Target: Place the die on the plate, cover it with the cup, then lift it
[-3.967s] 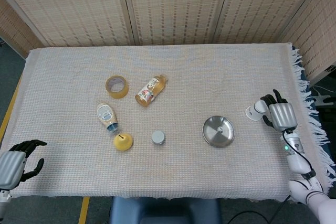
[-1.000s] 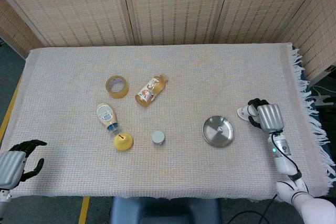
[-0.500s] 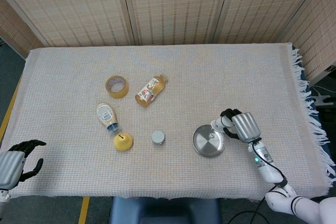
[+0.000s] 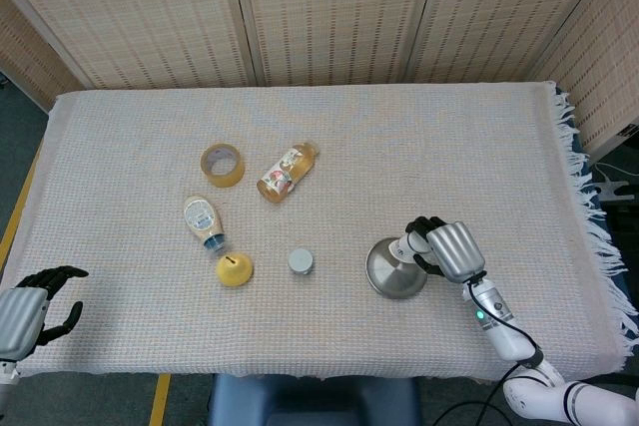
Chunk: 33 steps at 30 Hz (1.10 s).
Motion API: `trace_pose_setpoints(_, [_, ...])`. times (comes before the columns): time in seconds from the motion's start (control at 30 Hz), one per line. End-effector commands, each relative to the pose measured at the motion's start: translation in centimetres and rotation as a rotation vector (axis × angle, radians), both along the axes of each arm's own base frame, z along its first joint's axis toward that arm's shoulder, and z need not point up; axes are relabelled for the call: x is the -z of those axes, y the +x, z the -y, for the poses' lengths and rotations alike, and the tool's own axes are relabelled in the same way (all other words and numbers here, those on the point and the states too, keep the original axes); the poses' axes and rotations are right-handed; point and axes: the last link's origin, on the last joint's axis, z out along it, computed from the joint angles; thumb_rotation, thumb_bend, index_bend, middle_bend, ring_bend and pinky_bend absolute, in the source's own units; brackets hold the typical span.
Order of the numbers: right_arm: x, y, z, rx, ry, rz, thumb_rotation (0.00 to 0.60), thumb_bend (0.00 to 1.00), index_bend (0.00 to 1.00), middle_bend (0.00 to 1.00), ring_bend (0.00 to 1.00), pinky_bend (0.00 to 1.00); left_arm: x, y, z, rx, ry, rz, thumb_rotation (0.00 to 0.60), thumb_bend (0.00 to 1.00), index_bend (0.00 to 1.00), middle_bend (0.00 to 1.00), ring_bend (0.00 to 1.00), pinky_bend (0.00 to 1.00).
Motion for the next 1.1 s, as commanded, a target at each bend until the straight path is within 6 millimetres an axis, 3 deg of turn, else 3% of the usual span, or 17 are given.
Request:
trace_pose_setpoints(0.03, [0.3, 0.2, 0.1, -0.003, 0.024, 0.010, 0.600, 0.22, 0.63, 0.49, 0.43, 0.82, 0.0, 0.0, 0.0, 0.000, 0.000, 0.000, 0.600, 0.43, 0.31, 0.30, 0.28, 0.35])
trace_pose_setpoints(0.63, [3.9, -1.1, 1.7, 0.009, 0.092, 0.026, 0.600, 0.22, 0.63, 0.49, 0.43, 0.82, 0.0, 0.1, 0.1, 0.004, -0.006, 0.003, 0.600, 0.43, 0.31, 0.30, 0.28, 0.35])
trace_pose_setpoints(1.1, [5.0, 0.0, 0.0, 0.048, 0.286, 0.226, 0.600, 0.22, 0.63, 0.49, 0.43, 0.82, 0.1, 0.2, 0.1, 0.009, -0.015, 0.007, 0.600, 0.43, 0.31, 0.31, 0.28, 0.35])
